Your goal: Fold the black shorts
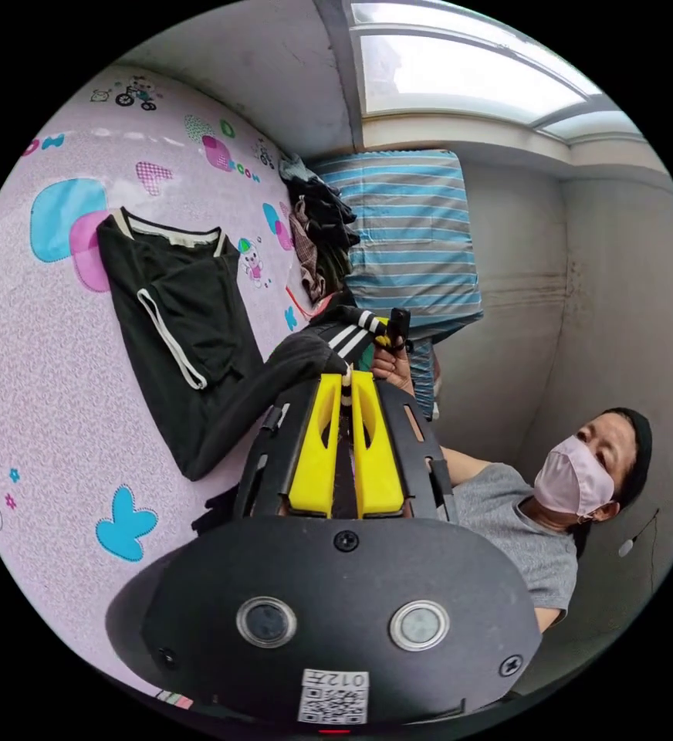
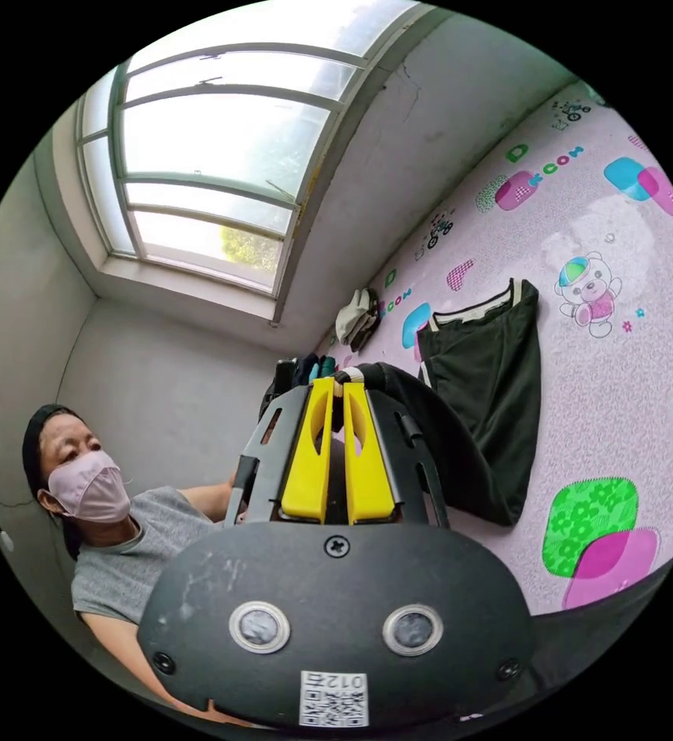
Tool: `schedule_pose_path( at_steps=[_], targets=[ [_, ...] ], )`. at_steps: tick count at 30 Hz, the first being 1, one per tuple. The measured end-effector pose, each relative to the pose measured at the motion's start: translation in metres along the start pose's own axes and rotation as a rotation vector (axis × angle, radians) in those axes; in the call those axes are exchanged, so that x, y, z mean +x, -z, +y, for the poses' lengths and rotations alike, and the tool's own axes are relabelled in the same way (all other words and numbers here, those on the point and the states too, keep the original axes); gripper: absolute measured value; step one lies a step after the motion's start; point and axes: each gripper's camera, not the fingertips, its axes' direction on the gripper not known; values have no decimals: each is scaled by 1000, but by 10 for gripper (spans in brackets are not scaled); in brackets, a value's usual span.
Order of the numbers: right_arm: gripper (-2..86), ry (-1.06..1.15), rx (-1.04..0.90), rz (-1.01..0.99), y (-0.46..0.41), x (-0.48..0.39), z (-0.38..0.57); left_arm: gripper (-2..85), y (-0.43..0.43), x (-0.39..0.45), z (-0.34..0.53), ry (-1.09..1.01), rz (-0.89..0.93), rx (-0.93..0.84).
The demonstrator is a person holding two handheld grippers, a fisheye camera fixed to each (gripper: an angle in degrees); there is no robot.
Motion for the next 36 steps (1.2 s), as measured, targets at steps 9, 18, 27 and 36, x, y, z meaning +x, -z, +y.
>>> schedule_pose_path(
  at_steps=[9, 18, 27, 36],
  targets=[
    [21, -155, -69, 67, -50, 127, -159, 30, 17, -103, -150, 190, -25, 45],
    [59, -266, 51, 177, -80, 236, -199, 41, 27, -169, -187, 252, -57, 327],
    [58, -227, -67, 334, -45, 203, -57, 56, -49, -105, -121, 316, -321, 19],
    [59, -212, -95, 472, -55, 206, 31, 68, -166, -75, -99, 283, -688, -273]
  ],
)
